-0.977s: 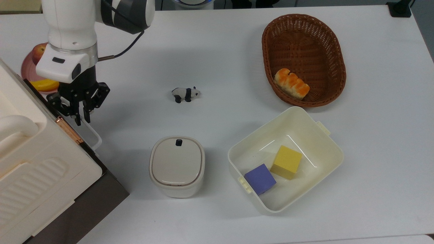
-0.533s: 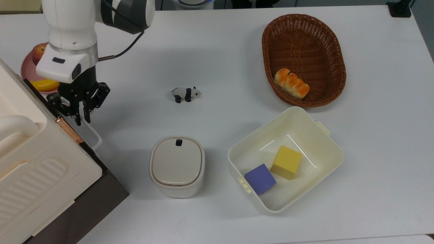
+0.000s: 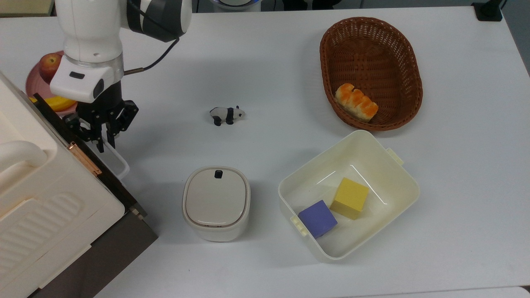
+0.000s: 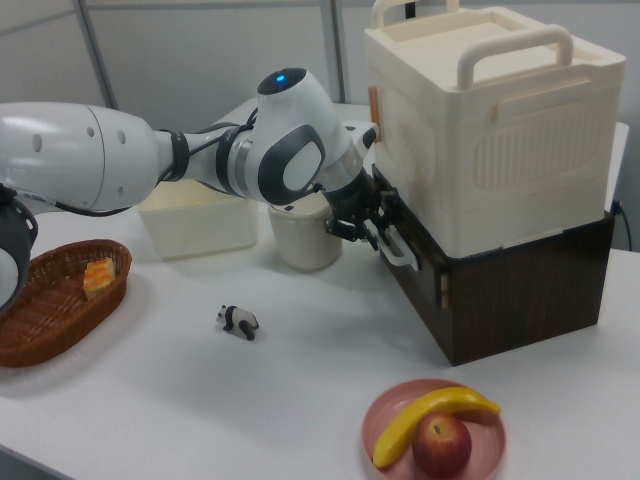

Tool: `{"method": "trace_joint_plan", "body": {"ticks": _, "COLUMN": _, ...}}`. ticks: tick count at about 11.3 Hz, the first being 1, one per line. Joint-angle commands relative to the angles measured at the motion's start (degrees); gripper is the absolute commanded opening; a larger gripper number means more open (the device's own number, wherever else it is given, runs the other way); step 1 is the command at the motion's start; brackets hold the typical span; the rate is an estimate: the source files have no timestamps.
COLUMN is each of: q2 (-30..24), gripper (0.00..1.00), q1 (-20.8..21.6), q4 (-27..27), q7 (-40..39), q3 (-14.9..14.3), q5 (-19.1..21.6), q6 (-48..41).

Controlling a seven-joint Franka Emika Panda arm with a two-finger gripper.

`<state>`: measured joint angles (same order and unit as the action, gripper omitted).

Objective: Slide the drawer open
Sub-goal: 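Pull the drawer handle outward, sliding the drawer out of the unit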

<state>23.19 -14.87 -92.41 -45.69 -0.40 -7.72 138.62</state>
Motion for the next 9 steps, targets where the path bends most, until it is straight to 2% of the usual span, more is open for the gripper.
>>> {"method": "trace_joint_plan", "body": {"ticks": 1, "q2": -3.8, "gripper": 0.19, "q1": 0.5, "q4": -4.8, "q7": 0.1, "q3": 0.3, "q5": -0.4, "q6": -1.3}}
{"method": "trace_joint_plan", "body": {"ticks": 9, "q2": -5.9, "gripper": 0.19, "q1": 0.5, "q4": -5.6, "q7": 0.1, "q3": 0.9, "q5": -0.6, "q6": -2.7}}
